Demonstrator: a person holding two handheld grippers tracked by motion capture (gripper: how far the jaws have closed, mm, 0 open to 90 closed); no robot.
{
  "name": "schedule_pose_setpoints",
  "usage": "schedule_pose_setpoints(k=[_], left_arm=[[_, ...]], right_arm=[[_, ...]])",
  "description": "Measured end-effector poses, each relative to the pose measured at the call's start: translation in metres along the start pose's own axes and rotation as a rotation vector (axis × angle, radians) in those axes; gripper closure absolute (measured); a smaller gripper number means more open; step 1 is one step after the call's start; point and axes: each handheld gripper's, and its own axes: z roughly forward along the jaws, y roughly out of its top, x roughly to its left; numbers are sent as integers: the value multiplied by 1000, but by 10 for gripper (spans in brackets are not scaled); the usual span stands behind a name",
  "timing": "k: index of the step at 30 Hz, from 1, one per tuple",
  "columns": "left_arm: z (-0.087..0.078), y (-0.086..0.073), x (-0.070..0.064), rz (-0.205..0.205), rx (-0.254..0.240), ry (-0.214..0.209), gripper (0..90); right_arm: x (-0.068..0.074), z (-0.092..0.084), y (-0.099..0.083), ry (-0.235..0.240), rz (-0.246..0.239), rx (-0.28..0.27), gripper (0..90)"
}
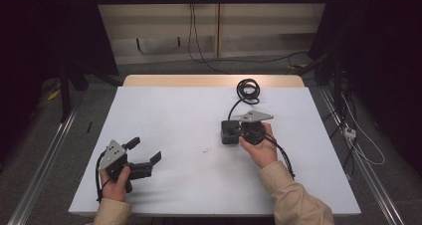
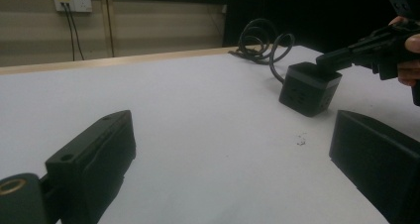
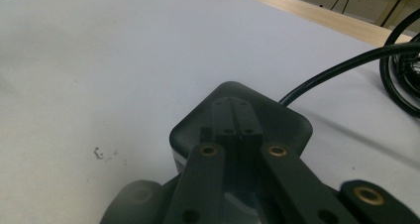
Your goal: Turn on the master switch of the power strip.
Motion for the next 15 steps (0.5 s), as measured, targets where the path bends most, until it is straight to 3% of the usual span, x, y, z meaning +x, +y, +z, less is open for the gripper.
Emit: schedule_pose_setpoints(k=[3, 15], left_arm=[[-1, -1, 1, -11, -4, 6, 37], [-6, -1, 1, -2, -3, 13, 37]], right_arm=[[1, 0, -1, -11, -8, -10, 900], [-3, 0, -5, 17, 29, -39, 900]])
